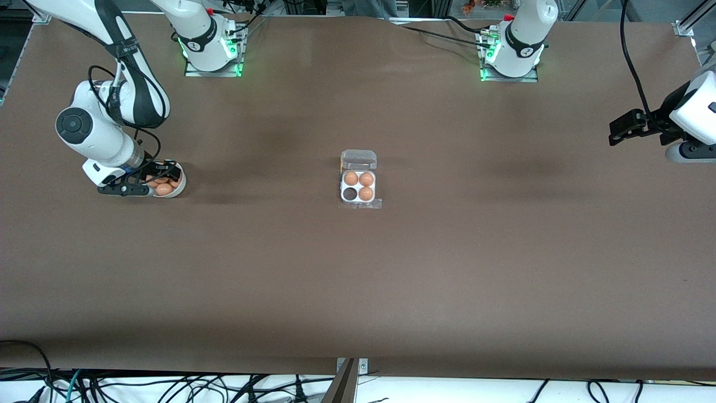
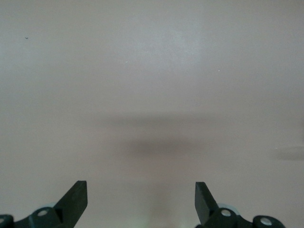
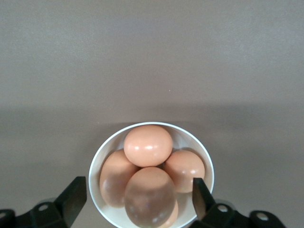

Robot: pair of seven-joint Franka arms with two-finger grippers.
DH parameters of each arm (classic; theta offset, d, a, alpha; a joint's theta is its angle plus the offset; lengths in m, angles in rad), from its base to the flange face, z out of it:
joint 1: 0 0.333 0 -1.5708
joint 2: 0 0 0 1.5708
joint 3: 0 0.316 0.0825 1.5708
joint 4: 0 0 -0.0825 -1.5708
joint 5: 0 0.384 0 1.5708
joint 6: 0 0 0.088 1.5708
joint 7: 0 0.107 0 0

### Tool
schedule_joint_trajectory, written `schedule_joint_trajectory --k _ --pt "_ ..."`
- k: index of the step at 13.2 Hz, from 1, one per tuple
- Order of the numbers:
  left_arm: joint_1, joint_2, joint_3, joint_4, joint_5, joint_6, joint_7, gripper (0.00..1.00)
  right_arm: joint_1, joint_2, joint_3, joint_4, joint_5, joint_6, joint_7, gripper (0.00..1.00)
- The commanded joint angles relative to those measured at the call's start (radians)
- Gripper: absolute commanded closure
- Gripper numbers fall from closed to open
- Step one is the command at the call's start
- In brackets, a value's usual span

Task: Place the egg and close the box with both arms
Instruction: 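Close the right gripper on a brown egg and lift it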

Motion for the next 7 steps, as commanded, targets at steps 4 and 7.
schedule_joint_trajectory --k 4,7 --pt "0.007 0.014 -0.001 0.028 -0.012 -0.013 0.027 0.00 -0.004 0.001 -0.003 -0.005 -0.015 0.011 -0.027 0.35" --pt "0.006 0.012 -0.001 0.028 -0.012 -0.013 0.027 0.00 -0.004 0.003 -0.003 0.000 -0.015 0.011 -0.029 0.42"
